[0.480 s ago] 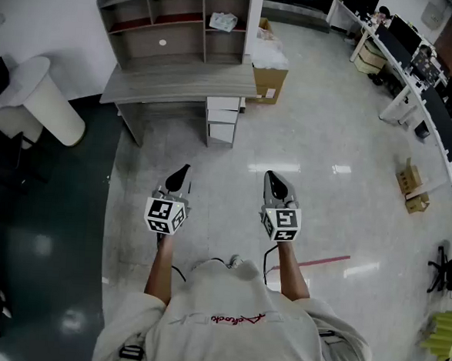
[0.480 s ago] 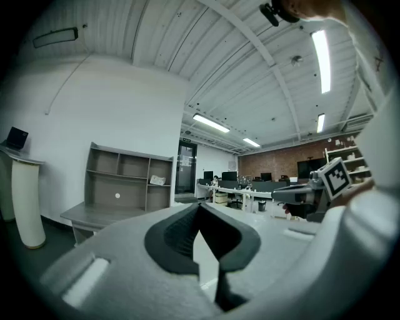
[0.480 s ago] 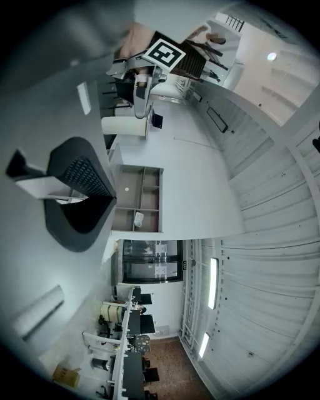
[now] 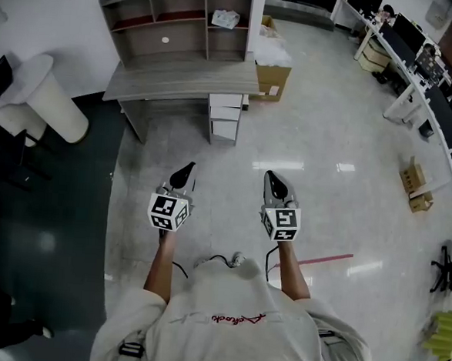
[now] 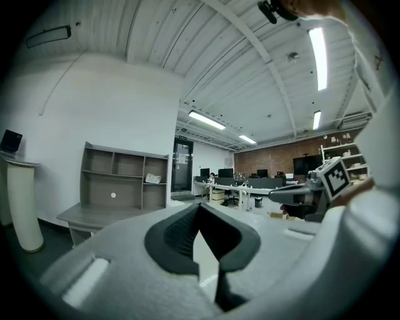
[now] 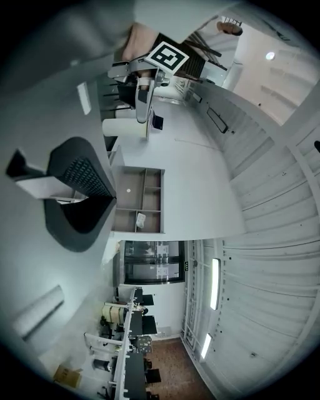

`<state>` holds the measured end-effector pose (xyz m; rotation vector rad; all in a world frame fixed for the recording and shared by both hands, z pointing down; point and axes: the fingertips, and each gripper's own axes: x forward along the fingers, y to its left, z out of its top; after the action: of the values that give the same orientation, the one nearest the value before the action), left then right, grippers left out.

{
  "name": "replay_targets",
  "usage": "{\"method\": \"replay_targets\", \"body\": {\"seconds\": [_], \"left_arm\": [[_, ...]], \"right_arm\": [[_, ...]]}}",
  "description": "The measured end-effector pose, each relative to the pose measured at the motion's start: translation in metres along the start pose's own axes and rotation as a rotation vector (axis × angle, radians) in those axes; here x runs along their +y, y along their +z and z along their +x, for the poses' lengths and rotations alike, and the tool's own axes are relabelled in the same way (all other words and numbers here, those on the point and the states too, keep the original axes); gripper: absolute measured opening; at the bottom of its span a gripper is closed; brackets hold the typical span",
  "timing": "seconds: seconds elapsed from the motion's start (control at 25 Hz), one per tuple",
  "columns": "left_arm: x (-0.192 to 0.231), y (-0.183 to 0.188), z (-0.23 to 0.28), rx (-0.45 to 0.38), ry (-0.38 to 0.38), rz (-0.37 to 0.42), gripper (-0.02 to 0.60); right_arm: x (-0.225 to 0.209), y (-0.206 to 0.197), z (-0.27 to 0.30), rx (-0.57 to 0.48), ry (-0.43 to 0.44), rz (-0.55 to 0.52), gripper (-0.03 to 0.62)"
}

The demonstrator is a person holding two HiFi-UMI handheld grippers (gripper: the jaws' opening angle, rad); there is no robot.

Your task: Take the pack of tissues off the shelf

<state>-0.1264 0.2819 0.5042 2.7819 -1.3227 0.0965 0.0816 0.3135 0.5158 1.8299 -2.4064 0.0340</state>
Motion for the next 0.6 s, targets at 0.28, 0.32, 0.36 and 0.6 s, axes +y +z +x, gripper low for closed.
{"method": "replay_targets", "body": {"seconds": [0.28,0.32,0.36,0.6], "left_arm": [[-0.007,0.0,0.007,0.015,-0.016,0.002,0.0],[-0.008,-0.001,0.007,0.017,-0.015,0.003,0.0],[-0.01,-0.002,0.007,0.017,-0.013,0.003,0.0],[-0.018,-0.005,0.012,0.019,0.006,-0.005,0.0]], "right_arm": [[0.001,0.002,0.001,0.0,0.013,-0.004,0.006],[0.0,0.002,0.001,-0.002,0.015,-0.005,0.006],[-0.001,0.002,0.002,-0.004,0.017,-0.006,0.006],[-0.013,0.007,0.006,-0.031,0.032,0.005,0.006]]}}
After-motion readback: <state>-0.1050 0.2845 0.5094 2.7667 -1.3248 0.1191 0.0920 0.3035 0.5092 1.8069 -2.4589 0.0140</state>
